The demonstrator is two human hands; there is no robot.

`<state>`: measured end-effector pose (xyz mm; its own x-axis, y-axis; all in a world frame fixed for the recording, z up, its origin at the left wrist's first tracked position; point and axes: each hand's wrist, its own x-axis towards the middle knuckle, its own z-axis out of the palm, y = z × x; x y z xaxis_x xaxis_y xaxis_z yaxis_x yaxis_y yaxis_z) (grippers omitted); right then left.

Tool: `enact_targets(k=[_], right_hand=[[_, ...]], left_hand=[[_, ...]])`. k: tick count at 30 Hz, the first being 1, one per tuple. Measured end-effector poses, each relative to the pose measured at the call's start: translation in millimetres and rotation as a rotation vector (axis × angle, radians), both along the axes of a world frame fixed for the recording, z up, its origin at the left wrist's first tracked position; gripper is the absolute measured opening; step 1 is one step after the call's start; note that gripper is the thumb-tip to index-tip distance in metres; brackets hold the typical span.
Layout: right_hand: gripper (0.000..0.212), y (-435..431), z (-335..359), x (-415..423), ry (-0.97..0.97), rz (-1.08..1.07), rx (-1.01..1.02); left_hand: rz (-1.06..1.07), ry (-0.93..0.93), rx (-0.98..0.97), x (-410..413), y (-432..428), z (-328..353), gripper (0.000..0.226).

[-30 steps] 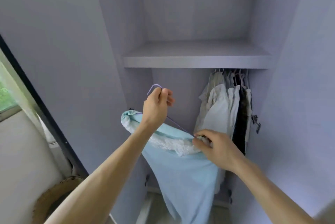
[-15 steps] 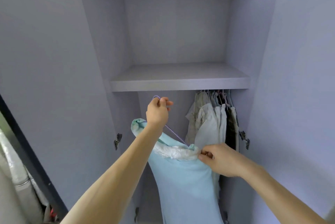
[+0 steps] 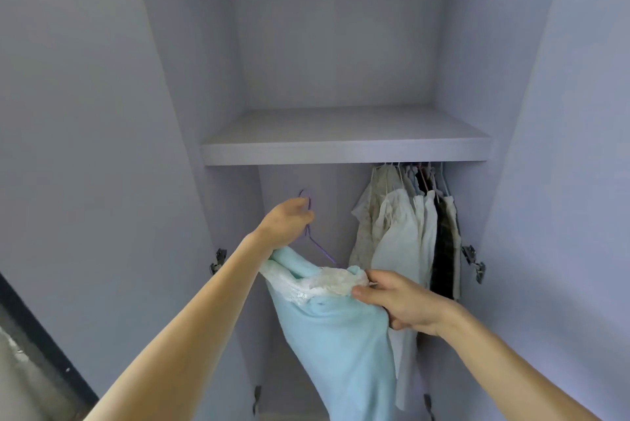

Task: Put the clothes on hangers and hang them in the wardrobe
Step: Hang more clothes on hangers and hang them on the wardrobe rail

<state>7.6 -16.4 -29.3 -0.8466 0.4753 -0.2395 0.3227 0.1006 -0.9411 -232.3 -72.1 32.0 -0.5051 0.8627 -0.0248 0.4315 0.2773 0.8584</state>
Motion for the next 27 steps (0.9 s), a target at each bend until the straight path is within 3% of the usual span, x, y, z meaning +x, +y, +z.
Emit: enact_targets(k=[3, 11, 17, 21, 27], right_hand=[[0.032, 26.2, -12.0, -23.8, 0.081, -0.084, -0.172], [0.007, 112.7, -10.1, -84.8, 0.323, -0.387, -0.524], [0.01, 167.5, -25.7, -115.8, 0.352, -0.452, -0.461], [0.019, 208.1, -31.2, -127.8, 0.419, -0.476, -0.399], [0.022, 270.3, -41.4, -153.5, 0.466, -0.502, -0.381]], left_hand=[[-0.005, 0.17, -0.06, -17.7, 6.9, -4.6, 0.059], [0.065, 0.487, -0.168, -68.4, 72.2, 27.0, 0.073], [0.103, 0.858, -0.186, -70.3, 144.0, 30.7, 0.07], [0.138, 0.946, -0.106, -70.1, 191.8, 16.0, 0.061], [0.383, 1.008, 0.165, -74.5, 225.8, -17.8, 0.065]])
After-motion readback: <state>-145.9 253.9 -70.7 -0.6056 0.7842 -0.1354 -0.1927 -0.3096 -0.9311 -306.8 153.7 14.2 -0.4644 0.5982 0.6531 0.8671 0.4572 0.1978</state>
